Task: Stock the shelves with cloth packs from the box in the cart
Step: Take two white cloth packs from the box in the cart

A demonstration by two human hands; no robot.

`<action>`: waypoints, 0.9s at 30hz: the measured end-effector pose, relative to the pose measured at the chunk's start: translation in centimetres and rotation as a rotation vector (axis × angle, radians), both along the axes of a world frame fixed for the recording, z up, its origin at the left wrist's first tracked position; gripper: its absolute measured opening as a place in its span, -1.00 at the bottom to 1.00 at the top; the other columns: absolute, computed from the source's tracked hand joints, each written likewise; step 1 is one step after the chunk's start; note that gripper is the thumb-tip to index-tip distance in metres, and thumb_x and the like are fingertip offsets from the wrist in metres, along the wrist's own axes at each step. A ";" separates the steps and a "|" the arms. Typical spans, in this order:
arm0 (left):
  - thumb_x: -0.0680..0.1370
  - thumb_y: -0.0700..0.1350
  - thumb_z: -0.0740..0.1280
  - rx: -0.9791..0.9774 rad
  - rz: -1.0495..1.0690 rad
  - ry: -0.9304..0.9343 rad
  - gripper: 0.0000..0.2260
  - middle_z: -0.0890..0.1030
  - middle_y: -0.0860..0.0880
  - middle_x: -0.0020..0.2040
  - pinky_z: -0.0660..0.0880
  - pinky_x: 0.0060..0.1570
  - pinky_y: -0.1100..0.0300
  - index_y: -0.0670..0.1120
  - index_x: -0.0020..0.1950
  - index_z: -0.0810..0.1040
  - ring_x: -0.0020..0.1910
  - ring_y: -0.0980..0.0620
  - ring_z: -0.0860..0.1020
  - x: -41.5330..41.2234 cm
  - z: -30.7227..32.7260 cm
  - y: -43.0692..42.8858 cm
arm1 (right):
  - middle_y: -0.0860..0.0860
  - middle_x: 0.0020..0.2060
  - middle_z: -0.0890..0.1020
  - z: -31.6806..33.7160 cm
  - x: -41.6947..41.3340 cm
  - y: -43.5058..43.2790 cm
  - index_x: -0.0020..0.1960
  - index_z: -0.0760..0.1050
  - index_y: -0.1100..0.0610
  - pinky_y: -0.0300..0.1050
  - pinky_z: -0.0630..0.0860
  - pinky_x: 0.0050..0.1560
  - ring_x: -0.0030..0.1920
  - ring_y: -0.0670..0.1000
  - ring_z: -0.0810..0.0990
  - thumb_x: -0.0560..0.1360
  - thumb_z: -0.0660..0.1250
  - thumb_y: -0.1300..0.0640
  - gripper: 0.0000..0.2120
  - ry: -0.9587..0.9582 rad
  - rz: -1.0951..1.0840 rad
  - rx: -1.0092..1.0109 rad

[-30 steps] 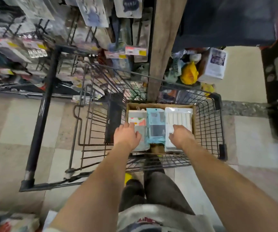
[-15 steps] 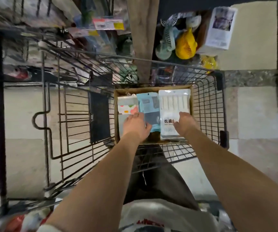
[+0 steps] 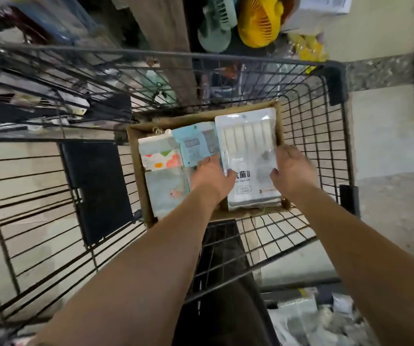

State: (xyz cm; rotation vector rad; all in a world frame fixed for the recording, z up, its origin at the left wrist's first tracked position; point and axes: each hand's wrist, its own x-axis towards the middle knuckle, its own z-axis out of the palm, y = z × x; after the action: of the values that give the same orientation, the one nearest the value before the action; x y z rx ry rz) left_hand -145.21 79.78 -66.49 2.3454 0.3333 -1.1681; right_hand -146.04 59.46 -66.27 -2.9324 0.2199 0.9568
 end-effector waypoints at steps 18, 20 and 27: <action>0.44 0.02 0.51 -0.221 0.656 0.060 -0.65 0.68 -0.01 0.05 0.68 -0.05 0.03 -0.02 0.18 0.58 -0.07 -0.03 0.68 2.1 -4.8 -4.6 | 0.03 0.31 0.54 -0.7 -1.4 -2.0 0.44 0.38 0.05 0.01 0.52 0.15 0.24 0.10 0.56 0.61 0.26 -0.08 -0.56 -0.020 -0.151 0.122; 0.52 -0.06 0.49 -0.290 0.689 0.042 -0.76 0.66 0.04 -0.01 0.63 -0.13 0.12 0.00 0.15 0.56 -0.11 0.03 0.65 2.0 -3.8 -4.2 | 0.02 0.28 0.56 -0.3 -1.5 -1.8 0.42 0.39 0.04 0.01 0.53 0.13 0.22 0.09 0.57 0.61 0.27 -0.07 -0.59 -0.021 -0.184 0.138; 0.60 -0.14 0.44 -0.410 0.843 0.028 -0.78 0.67 0.05 -0.02 0.61 -0.20 0.16 0.00 0.23 0.56 -0.06 0.02 0.67 1.8 -0.5 1.5 | 0.02 0.21 0.59 -0.1 -1.6 0.8 0.38 0.47 0.07 0.02 0.64 0.04 0.15 0.06 0.61 0.61 0.30 0.09 -0.65 -0.154 -0.343 0.296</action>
State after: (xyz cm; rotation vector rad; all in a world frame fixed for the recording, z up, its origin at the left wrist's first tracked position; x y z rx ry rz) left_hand -143.38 81.26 -66.98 1.5610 0.8881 -0.7466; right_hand -147.66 60.23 -66.40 -2.5676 0.5056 0.6487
